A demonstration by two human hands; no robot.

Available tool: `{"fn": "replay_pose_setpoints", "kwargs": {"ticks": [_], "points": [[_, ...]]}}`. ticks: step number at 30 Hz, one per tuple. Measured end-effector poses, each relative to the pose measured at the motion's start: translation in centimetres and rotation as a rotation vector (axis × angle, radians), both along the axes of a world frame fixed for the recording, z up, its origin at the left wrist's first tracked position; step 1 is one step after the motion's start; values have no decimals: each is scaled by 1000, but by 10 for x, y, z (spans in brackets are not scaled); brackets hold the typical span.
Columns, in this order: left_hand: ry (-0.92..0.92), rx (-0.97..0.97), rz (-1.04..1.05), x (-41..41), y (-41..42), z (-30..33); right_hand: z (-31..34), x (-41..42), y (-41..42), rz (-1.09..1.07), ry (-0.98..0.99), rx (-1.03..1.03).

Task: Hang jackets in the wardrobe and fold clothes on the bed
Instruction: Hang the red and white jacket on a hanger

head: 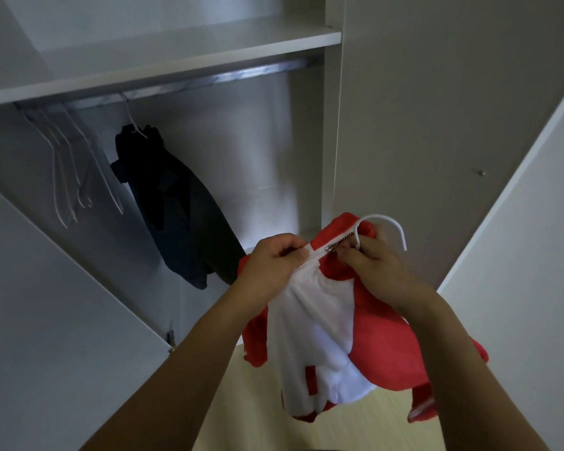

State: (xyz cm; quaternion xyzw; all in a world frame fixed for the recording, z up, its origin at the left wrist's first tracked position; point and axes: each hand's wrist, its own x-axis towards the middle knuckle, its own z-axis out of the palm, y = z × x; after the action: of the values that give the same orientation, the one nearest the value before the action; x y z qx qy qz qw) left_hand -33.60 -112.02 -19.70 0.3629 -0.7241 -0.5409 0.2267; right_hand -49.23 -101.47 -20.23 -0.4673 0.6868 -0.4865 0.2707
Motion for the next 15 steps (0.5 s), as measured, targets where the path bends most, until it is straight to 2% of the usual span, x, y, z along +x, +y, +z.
{"fn": "replay_pose_setpoints", "kwargs": {"ticks": [4, 8, 12, 15], "points": [[-152, -202, -36, -7, 2, -4, -3, 0, 2, -77, -56, -11], [-284, -345, -87, -11, 2, -4, -8, 0, 3, -176, 123, -16], [-335, -378, -70, -11, 1, 1, -11, -3, -1, -143, 200, -23], [-310, -357, -26, -8, -1, 3, -8, -4, -2, -37, 94, -28]]}}
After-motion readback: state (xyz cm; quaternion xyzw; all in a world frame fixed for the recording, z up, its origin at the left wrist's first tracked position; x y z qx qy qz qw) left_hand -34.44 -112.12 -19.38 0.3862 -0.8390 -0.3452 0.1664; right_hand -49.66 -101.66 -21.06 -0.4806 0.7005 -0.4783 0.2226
